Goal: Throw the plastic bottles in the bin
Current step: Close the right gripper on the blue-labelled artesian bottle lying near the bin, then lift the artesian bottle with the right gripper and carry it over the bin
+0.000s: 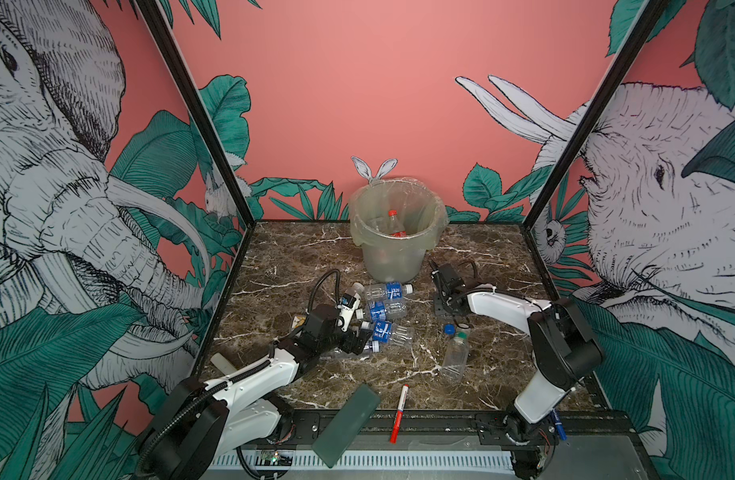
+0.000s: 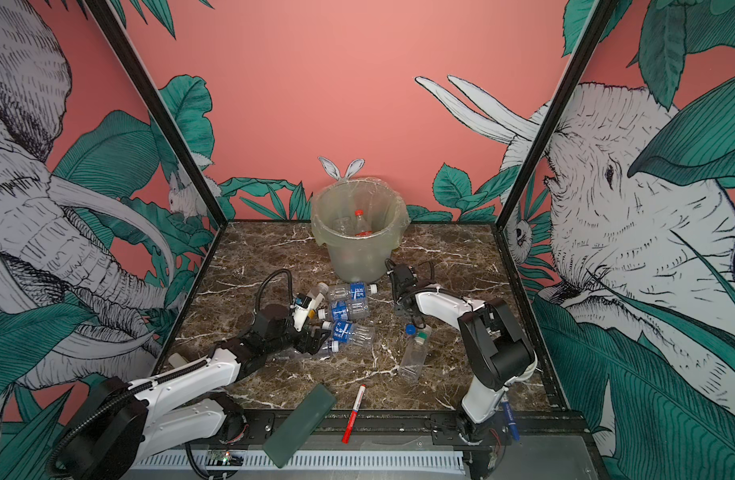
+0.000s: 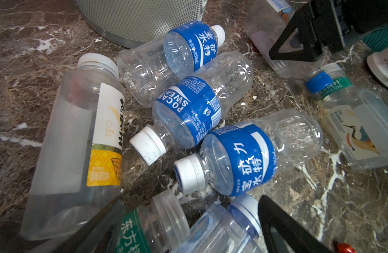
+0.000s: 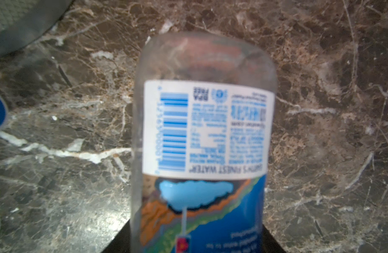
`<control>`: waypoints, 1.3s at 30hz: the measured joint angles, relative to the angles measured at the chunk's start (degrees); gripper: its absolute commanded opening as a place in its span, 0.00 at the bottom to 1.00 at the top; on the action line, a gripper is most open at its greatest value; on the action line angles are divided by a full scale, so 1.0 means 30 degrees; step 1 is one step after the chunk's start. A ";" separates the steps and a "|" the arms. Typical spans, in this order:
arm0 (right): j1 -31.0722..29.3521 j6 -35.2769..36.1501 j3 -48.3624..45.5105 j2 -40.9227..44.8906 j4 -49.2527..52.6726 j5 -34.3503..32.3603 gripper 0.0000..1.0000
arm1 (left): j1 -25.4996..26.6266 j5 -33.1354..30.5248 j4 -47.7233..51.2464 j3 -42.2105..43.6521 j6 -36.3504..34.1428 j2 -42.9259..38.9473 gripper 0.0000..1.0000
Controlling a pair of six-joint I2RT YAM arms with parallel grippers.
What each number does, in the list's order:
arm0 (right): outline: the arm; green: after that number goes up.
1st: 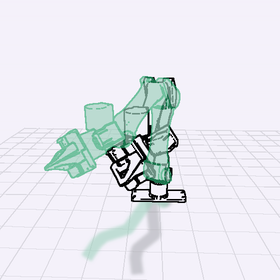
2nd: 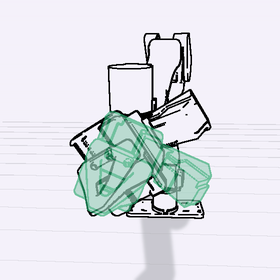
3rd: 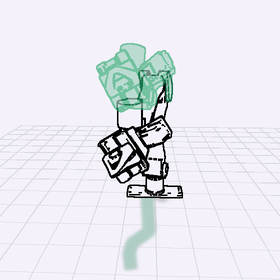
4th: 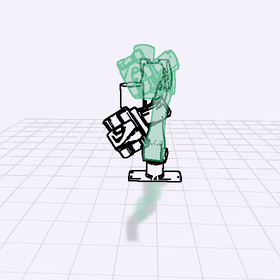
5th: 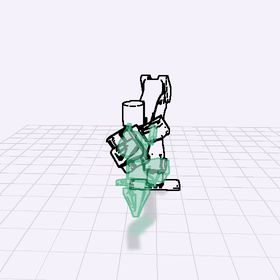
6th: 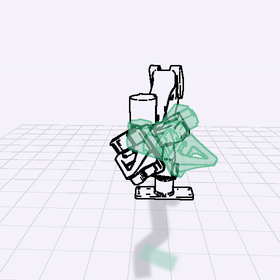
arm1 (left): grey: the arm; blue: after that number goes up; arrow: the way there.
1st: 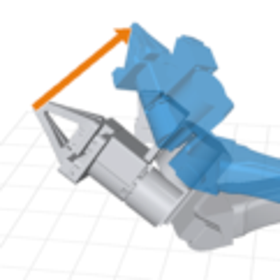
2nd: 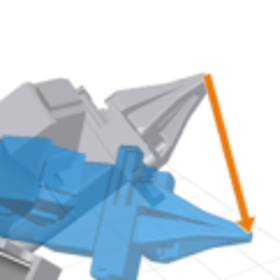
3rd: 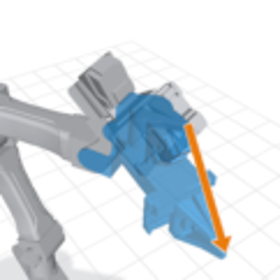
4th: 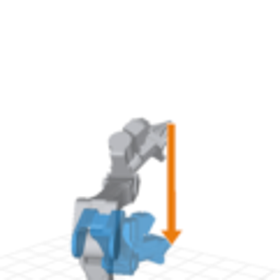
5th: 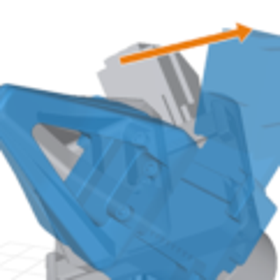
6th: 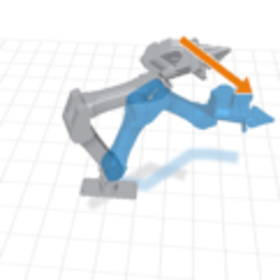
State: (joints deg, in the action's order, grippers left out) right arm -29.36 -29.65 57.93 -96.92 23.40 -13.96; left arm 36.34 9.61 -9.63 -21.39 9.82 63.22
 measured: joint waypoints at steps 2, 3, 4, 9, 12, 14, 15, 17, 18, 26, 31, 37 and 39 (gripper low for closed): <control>-0.0015 0.0015 -0.0015 0.0211 -0.0189 0.0087 0.50 | 0.0000 0.0000 0.0000 0.0000 0.0000 0.0000 0.96; -0.0022 0.0015 -0.0022 0.0342 -0.0299 0.0146 0.50 | 0.0000 -0.0007 0.0000 -0.0007 0.0000 0.0000 0.96; -0.0036 0.0015 -0.0029 0.0466 -0.0379 0.0211 0.50 | 0.0000 -0.0007 0.0000 -0.0007 0.0000 0.0000 0.96; -0.0102 0.0022 -0.0058 0.1341 -0.0656 0.0357 0.49 | 0.0000 -0.0051 -0.0007 -0.0007 0.0000 0.0036 0.96; -0.0211 0.0022 -0.0321 0.2266 -0.0721 0.0357 0.49 | 0.0000 -0.0066 -0.0007 -0.0007 0.0000 0.0095 0.96; -0.0423 0.0102 -0.0634 0.3031 -0.0838 0.0291 0.48 | 0.0000 -0.0066 -0.0007 -0.0007 0.0000 0.0117 0.96; -0.0656 0.0168 -0.0838 0.3497 -0.0889 0.0153 0.48 | 0.0000 -0.0066 -0.0007 -0.0007 0.0000 0.0124 0.96; -0.1282 0.0321 -0.1188 0.4291 -0.0976 -0.0291 0.48 | 0.0000 -0.0066 -0.0007 -0.0007 0.0000 0.0146 0.96; -0.1647 0.0401 -0.1341 0.4677 -0.1020 -0.0503 0.47 | 0.0000 -0.0066 -0.0007 -0.0015 0.0000 0.0168 0.96; -0.3213 0.0954 -0.3257 0.7410 -0.2157 -0.1639 0.48 | 0.0000 -0.0066 -0.0051 -0.0080 0.0000 0.0313 0.96; -0.4211 0.1333 -0.4962 0.9471 -0.3337 -0.1996 0.48 | 0.0000 -0.0058 -0.0058 -0.0080 0.0000 0.0321 0.96; -0.5756 0.1960 -0.6608 1.1941 -0.4459 -0.2783 0.49 | 0.0000 -0.0058 -0.0058 -0.0080 0.0007 0.0328 0.96; -0.6200 0.2106 -0.7125 1.2954 -0.4699 -0.3067 0.49 | 0.0000 -0.0058 -0.0058 -0.0080 0.0007 0.0328 0.96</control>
State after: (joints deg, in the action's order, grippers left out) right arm -47.97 -23.33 36.56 -58.06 9.30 -23.16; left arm 36.34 9.43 -9.80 -21.63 9.85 64.20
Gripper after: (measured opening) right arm 0.555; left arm 0.962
